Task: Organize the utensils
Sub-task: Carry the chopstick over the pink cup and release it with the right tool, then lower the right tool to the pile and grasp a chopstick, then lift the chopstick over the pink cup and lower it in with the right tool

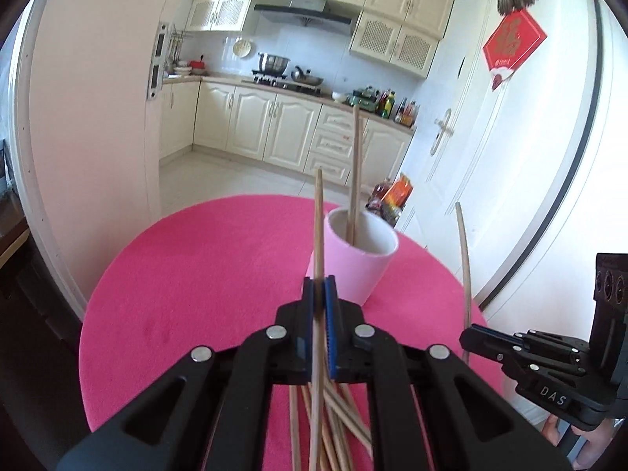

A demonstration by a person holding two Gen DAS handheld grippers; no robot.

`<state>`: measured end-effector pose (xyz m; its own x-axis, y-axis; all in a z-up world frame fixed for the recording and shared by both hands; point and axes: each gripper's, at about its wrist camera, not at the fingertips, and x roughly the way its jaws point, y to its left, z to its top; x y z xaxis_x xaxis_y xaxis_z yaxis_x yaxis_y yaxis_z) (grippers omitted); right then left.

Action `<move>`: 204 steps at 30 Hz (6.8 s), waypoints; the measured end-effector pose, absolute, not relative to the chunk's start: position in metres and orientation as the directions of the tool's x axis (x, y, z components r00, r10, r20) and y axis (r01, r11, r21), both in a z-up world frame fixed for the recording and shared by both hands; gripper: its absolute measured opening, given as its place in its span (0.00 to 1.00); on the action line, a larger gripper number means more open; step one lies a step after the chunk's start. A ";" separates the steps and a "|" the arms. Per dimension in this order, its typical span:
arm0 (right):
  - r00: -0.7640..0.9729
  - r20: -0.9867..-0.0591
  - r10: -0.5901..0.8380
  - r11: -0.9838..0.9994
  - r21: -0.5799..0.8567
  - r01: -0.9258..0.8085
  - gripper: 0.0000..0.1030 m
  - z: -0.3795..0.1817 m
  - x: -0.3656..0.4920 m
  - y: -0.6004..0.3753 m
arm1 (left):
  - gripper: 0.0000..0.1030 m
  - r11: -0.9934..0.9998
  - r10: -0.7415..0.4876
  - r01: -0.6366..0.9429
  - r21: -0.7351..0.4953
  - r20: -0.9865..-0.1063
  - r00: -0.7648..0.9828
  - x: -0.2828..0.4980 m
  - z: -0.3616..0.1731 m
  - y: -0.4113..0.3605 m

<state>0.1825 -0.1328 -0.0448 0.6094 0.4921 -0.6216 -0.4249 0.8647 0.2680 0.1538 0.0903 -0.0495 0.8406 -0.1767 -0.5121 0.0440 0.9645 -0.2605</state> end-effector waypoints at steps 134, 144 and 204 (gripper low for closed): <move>0.593 -0.733 0.334 0.936 0.182 -0.301 0.56 -0.076 0.156 -0.136 | 0.41 0.994 -0.111 0.050 -0.099 -0.897 0.429 0.174 -0.141 0.058; 0.532 -0.775 0.342 0.923 0.170 -0.346 0.56 -0.084 0.172 -0.110 | 0.28 0.995 -0.094 0.049 -0.082 -0.921 0.377 0.182 -0.152 0.064; 0.763 -0.428 0.484 0.873 0.181 -0.452 0.05 -0.004 0.173 -0.118 | 0.07 0.960 -0.205 0.093 -0.265 -0.434 0.877 0.158 -0.042 0.083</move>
<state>0.1726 -0.1181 -0.0038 0.7631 0.4842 -0.4280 -0.4525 0.8732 0.1812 0.1579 0.0831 -0.0420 0.8774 -0.2048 -0.4338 0.0931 0.9598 -0.2649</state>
